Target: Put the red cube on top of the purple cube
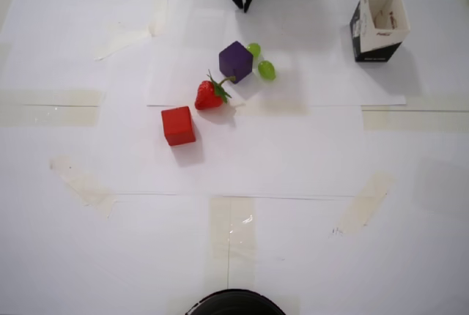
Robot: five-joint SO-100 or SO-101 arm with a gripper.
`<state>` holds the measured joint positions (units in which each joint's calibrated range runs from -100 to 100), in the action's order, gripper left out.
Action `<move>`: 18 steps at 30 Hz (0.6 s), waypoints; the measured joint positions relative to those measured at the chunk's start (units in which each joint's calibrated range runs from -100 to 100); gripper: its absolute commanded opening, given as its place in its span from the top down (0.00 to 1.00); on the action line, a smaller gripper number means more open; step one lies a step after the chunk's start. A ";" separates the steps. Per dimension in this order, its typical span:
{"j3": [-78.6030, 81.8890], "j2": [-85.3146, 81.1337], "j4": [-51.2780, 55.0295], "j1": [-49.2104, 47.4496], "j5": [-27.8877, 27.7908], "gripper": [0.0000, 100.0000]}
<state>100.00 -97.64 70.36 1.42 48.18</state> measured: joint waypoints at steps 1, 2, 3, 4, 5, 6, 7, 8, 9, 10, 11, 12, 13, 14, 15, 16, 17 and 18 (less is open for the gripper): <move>0.00 0.00 0.00 0.00 0.00 1.00; 0.00 0.00 0.00 0.00 0.00 1.00; 0.00 0.00 0.00 0.00 0.00 1.00; 0.00 0.00 0.00 0.00 0.00 1.00; 0.00 0.00 0.00 0.00 0.00 1.00; 0.00 0.00 0.00 0.00 0.00 1.00; 0.00 0.00 0.00 0.00 0.00 1.00; 0.00 0.00 0.00 0.00 0.00 1.00; 0.00 0.00 0.00 0.00 0.00 1.00; 0.00 0.00 0.00 0.00 0.00 1.00; 0.00 0.00 0.00 0.00 0.00 1.00; 0.00 0.00 0.00 0.00 0.00 1.00; 0.00 0.00 0.00 0.00 0.00 1.00; 0.00 0.00 0.00 0.00 0.00 1.00; 0.00 0.00 0.08 0.00 0.00 1.00; 0.00 0.00 0.08 0.00 0.00 1.00; 0.00 0.00 0.08 0.07 0.00 1.00; 0.00 0.00 0.08 0.37 -0.10 1.00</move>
<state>100.00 -97.64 70.43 1.80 48.08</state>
